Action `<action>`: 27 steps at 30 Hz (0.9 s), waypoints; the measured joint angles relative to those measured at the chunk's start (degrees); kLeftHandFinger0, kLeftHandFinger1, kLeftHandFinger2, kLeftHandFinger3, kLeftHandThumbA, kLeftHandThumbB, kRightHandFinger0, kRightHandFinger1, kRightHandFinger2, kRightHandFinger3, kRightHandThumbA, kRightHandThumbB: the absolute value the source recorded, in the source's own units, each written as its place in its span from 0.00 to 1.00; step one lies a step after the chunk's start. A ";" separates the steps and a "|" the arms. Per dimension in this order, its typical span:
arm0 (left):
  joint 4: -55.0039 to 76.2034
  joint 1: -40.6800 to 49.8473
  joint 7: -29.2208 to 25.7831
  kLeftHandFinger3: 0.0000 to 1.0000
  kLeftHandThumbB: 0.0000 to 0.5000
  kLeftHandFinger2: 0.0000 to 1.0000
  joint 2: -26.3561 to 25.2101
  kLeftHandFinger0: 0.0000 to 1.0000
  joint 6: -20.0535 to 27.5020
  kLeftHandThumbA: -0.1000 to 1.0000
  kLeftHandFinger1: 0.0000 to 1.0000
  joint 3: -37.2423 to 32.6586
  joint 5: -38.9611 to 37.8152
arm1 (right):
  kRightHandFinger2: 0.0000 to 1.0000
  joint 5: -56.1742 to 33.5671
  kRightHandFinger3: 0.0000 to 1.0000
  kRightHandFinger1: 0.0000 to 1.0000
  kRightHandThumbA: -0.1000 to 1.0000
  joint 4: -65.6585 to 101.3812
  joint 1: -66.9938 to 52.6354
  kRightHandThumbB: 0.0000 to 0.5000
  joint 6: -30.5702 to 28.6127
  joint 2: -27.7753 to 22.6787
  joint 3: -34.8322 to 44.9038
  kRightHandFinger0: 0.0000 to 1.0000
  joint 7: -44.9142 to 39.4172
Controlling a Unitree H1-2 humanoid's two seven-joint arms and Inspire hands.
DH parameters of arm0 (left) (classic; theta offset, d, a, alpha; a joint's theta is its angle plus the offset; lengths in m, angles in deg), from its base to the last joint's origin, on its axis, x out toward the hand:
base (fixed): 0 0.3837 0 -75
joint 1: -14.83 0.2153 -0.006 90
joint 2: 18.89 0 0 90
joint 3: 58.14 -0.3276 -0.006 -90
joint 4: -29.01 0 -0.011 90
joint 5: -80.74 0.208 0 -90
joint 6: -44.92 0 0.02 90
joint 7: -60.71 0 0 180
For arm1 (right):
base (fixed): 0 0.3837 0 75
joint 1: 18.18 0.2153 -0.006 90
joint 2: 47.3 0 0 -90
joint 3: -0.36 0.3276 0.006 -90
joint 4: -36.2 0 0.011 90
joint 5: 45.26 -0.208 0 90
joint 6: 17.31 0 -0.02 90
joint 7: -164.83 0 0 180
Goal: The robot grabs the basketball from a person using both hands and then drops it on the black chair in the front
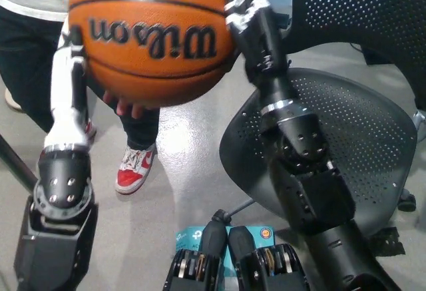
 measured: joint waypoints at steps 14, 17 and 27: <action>-9.38 -13.96 0.08 1.00 0.15 1.00 0.86 1.00 -3.47 1.00 1.00 -6.62 2.30 | 1.00 -1.94 1.00 1.00 1.00 6.04 0.47 0.44 5.63 -4.18 6.87 1.00 1.50; -15.90 -17.67 0.27 1.00 0.17 1.00 2.74 1.00 -3.46 1.00 1.00 -8.11 2.30 | 1.00 -3.04 1.00 1.00 1.00 6.03 0.42 0.47 7.16 -5.68 9.46 1.00 1.87; -34.78 -27.15 0.42 1.00 0.21 1.00 9.15 1.00 -0.23 1.00 1.00 -11.85 2.30 | 1.00 -6.41 1.00 1.00 1.00 5.21 0.01 0.45 12.18 -11.25 15.50 1.00 2.64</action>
